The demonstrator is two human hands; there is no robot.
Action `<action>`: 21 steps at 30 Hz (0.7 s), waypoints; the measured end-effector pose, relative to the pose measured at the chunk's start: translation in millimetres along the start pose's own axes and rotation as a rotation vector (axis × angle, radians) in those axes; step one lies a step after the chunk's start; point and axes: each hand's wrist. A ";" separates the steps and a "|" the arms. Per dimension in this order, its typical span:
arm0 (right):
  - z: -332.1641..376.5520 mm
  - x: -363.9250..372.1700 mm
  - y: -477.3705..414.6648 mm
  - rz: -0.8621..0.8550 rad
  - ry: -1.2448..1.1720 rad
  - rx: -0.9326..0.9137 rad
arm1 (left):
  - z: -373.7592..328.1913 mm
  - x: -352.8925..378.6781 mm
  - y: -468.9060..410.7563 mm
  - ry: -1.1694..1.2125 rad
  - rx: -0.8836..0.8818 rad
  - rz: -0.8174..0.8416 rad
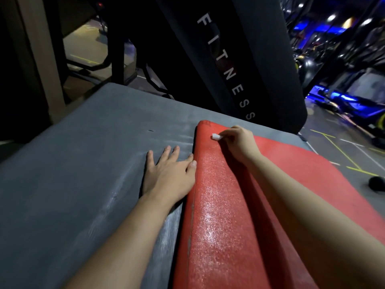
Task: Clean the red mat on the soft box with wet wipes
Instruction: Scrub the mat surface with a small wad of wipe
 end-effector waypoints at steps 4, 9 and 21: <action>10.8 -32.3 47.3 0.103 -0.024 -0.137 | 0.3 2.0 -0.1 0.000 -0.001 0.000; 18.6 -47.5 75.3 0.141 -0.074 -0.139 | -0.8 1.3 -0.2 -0.013 -0.008 0.006; 52.0 -66.1 123.8 0.088 0.007 -0.153 | -1.6 1.7 -0.6 -0.017 -0.007 0.001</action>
Point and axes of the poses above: each hand's wrist, its own y-axis away from the middle knuckle, its own x-axis out of the palm, z = x × y, and after that the axes turned 6 degrees about -z, right-handed
